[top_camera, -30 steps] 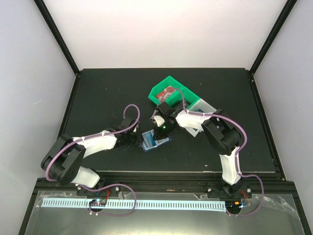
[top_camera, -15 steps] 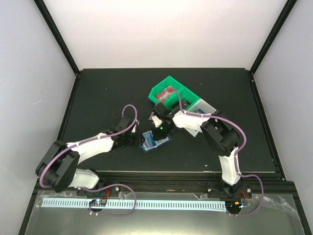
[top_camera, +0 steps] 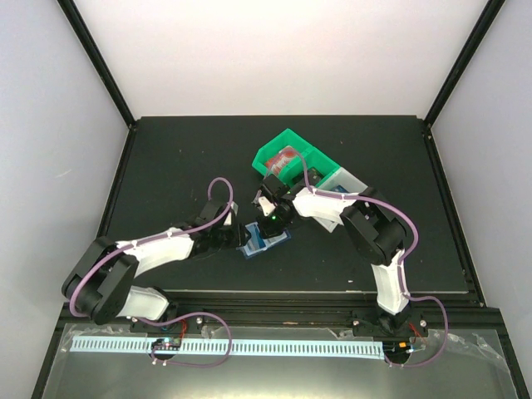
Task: Put the credit cards into the card holder
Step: Insert the credit card into the card holder.
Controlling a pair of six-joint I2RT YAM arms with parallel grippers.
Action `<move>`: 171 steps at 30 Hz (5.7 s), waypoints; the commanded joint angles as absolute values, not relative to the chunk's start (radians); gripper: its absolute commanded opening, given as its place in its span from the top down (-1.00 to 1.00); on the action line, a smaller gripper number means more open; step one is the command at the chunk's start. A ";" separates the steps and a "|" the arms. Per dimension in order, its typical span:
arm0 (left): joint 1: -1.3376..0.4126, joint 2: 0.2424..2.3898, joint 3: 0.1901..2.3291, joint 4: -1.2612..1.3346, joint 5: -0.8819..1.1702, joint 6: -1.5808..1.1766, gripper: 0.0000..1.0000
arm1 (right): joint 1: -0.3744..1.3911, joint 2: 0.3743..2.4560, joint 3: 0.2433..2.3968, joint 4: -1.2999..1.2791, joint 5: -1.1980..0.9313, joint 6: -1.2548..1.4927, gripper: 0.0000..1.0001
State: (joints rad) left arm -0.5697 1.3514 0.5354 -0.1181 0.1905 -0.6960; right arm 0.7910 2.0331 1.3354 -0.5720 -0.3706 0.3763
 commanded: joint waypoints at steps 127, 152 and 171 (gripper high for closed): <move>-0.565 1.420 0.604 -0.091 0.138 -0.733 0.37 | 0.786 2.163 1.281 -0.568 -0.238 0.381 0.98; -0.566 1.399 0.589 -0.111 0.100 -0.736 0.23 | 0.786 2.166 1.279 -0.568 -0.239 0.377 0.98; -0.567 1.427 0.592 -0.065 0.141 -0.733 0.39 | 0.787 2.168 1.278 -0.565 -0.238 0.380 0.98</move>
State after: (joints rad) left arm -0.5686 1.4231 0.5686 -0.0971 0.1276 -0.7372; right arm 0.7895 2.0415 1.3369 -0.5705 -0.3878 0.3916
